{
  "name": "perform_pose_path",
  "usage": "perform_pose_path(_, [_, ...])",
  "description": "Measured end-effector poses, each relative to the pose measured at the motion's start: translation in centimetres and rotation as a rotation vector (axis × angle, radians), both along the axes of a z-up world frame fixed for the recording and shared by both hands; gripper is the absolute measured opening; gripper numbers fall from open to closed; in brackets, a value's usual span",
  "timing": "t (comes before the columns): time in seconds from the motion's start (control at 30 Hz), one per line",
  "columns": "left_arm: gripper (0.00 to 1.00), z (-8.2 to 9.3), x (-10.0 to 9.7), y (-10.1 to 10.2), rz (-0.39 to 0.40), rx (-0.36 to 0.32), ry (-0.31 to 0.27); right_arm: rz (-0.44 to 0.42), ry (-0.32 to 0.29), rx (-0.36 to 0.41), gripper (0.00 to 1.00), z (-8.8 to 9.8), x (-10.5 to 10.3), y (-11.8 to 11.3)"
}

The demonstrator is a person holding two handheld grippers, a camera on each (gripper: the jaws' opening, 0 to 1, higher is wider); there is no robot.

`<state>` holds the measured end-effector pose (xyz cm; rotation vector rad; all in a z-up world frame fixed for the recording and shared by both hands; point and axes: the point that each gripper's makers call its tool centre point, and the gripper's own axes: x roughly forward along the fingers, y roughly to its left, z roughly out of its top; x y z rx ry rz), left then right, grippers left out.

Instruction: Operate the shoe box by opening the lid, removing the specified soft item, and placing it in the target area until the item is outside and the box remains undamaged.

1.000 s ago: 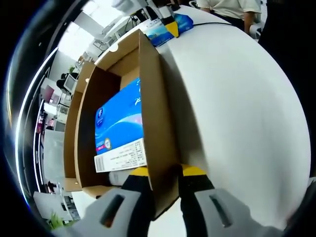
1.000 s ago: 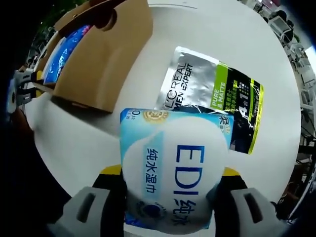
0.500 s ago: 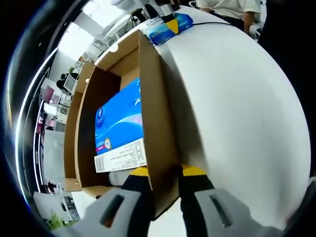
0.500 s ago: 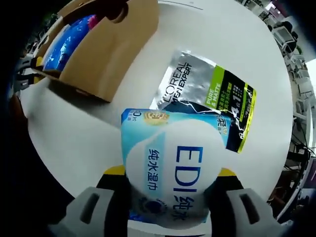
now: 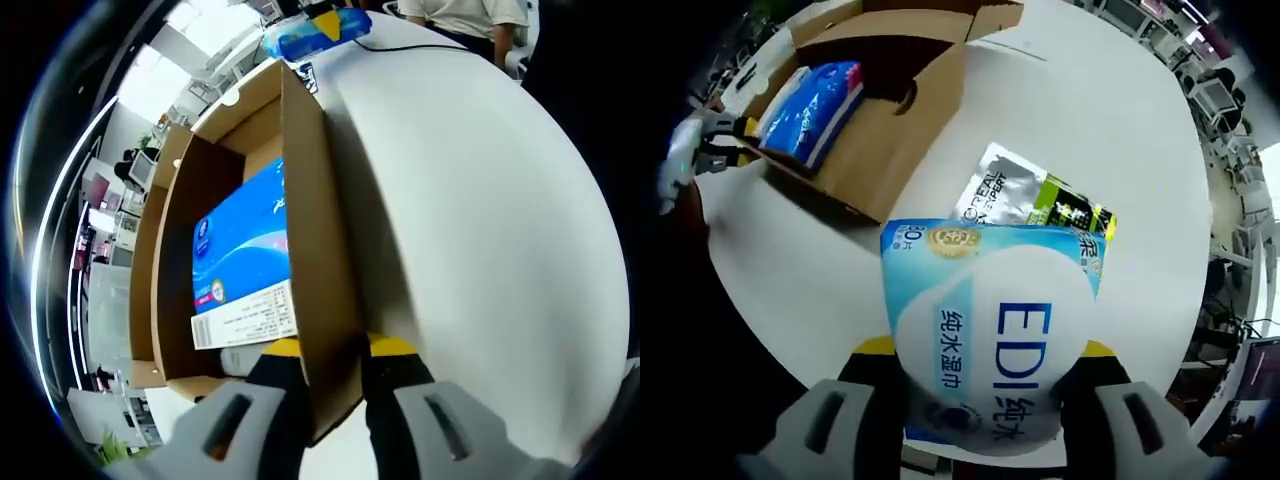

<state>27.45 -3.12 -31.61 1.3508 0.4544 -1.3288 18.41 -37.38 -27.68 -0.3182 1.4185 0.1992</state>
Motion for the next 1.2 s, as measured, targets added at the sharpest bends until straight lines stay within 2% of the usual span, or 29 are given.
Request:
perform_pose_path(0.07, [0.17, 0.0, 0.0, 0.0, 0.000, 0.000, 0.000, 0.002, -0.021, 0.005, 0.61, 0.5, 0.6, -0.2])
perform_pose_path(0.17, [0.17, 0.0, 0.0, 0.0, 0.000, 0.000, 0.000, 0.065, -0.053, 0.000, 0.61, 1.3, 1.4, -0.4])
perform_pose_path(0.27, [0.17, 0.0, 0.0, 0.0, 0.000, 0.000, 0.000, 0.139, -0.043, -0.034, 0.61, 1.8, 1.8, -1.0])
perform_pose_path(0.4, [0.17, 0.0, 0.0, -0.1, 0.000, -0.001, 0.001, 0.180, -0.045, -0.051, 0.61, 1.9, 2.4, -1.6])
perform_pose_path(0.63, [0.17, 0.0, 0.0, -0.1, -0.001, 0.000, 0.002, 0.321, -0.012, -0.102, 0.60, 1.8, 3.2, -2.3])
perform_pose_path(0.87, [0.17, 0.0, 0.1, -0.1, -0.001, -0.001, 0.005, 0.521, 0.010, -0.160, 0.60, 1.8, 4.3, -2.2])
perform_pose_path(1.1, [0.17, 0.0, 0.2, -0.1, 0.003, 0.000, 0.007, 0.627, 0.040, -0.177, 0.60, 1.5, 4.8, -2.3])
perform_pose_path(1.2, [0.17, 0.0, 0.2, -0.1, 0.006, 0.000, 0.009, 0.683, 0.042, -0.212, 0.60, 1.5, 5.3, -2.6])
